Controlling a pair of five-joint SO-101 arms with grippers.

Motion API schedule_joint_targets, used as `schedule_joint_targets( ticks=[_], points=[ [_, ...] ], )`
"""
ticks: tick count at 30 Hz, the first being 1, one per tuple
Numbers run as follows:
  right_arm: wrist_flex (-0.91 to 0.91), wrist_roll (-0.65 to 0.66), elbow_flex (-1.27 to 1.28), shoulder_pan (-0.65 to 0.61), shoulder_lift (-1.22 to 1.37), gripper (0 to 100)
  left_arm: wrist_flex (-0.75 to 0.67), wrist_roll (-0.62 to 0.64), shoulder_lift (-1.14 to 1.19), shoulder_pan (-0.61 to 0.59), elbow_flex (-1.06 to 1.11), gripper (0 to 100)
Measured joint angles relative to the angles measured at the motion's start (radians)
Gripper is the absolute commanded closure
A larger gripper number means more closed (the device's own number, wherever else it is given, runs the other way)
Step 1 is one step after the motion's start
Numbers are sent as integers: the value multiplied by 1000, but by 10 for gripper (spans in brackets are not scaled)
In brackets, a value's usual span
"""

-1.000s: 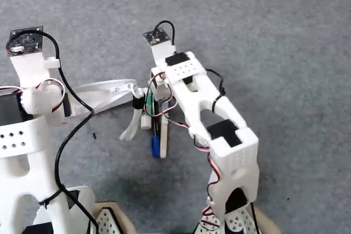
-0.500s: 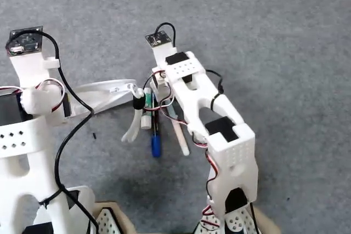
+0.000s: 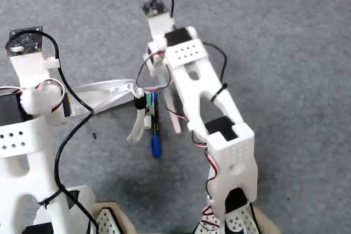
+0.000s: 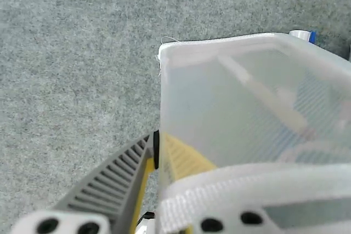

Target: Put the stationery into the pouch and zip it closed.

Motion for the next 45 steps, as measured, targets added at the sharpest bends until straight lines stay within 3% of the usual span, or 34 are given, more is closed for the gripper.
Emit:
schedule_joint_targets(
  ticks=[12,17,25,32,39,45],
  points=[
    [331,0,-723,2,0,986,0,0,0,0,0,972],
    [371,5,-901,2,-2,986,0,0,0,0,0,972],
    [371,222,-1043,2,-6,986,0,-2,0,38,14,972],
    [371,236,-1074,-12,-94,986,-2,-2,0,60,17,972],
    [371,236,-1063,-112,-255,986,-2,-2,0,60,17,972],
    [371,236,-842,-123,-442,986,-2,-2,0,60,17,972]
  ],
)
